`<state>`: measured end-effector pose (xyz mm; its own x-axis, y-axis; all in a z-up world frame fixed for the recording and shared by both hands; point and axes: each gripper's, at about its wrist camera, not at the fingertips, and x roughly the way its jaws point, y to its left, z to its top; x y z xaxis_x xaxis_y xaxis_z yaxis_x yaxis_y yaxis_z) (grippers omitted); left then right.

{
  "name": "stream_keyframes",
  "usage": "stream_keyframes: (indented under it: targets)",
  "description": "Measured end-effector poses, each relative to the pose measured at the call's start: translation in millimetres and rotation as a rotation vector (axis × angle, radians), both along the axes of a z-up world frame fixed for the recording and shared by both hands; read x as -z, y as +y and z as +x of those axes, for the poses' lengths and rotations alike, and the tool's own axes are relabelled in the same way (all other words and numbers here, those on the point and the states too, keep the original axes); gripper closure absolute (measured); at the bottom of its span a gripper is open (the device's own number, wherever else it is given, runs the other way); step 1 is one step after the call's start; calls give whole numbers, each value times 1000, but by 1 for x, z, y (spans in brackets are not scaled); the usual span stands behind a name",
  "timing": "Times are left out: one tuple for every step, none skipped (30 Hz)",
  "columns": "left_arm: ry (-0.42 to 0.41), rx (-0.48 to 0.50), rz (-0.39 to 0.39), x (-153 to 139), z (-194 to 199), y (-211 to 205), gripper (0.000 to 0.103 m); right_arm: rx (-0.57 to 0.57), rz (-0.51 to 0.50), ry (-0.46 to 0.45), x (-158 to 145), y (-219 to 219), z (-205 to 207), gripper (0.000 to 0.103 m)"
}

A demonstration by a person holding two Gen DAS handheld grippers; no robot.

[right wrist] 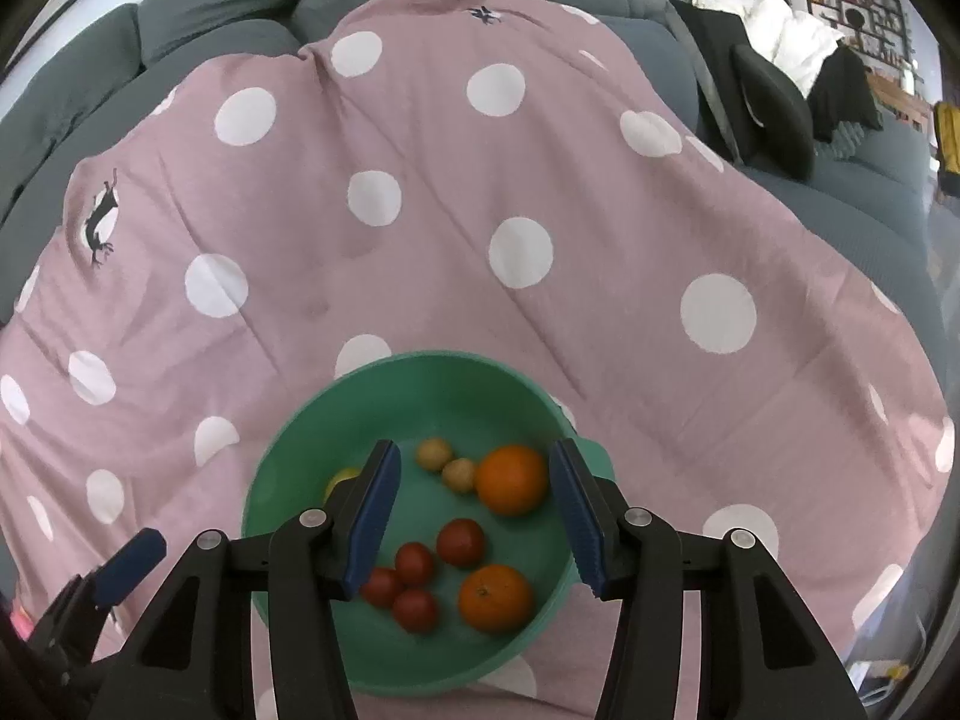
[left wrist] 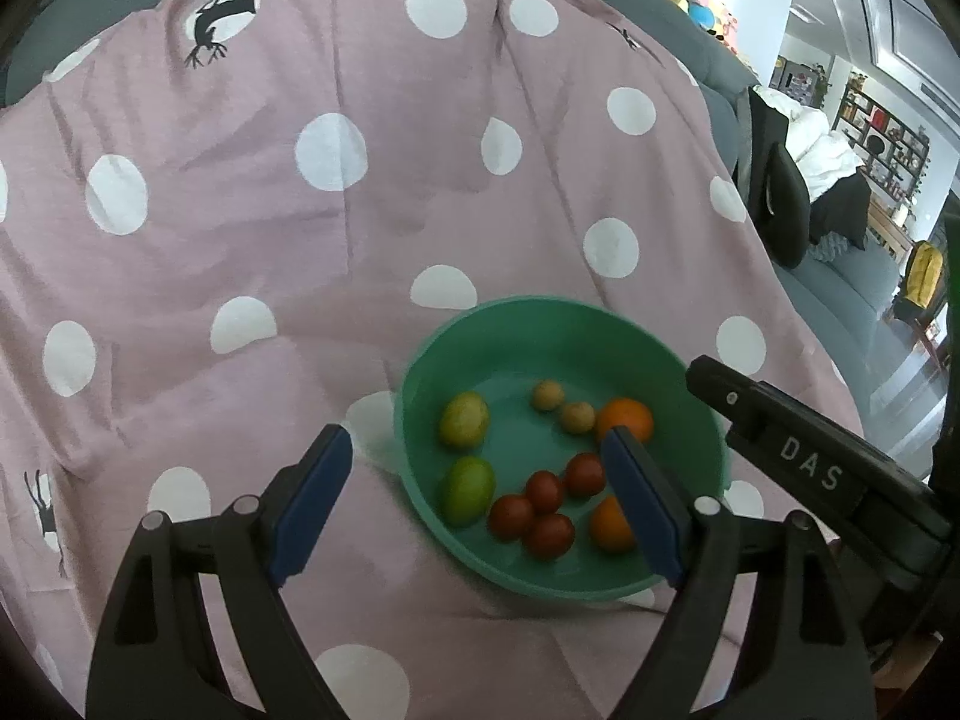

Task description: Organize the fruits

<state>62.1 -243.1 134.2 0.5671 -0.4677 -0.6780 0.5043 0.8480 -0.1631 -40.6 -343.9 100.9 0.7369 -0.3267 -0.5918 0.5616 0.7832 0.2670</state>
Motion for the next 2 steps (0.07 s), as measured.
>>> stream_keyframes:
  targets:
    - [-2, 0, -3, -1, -1, 2, 18, 0, -4, 0, -1, 1, 0, 50]
    - [-2, -1, -4, -2, -1, 4, 18, 0, -8, -1, -1, 1, -1, 50]
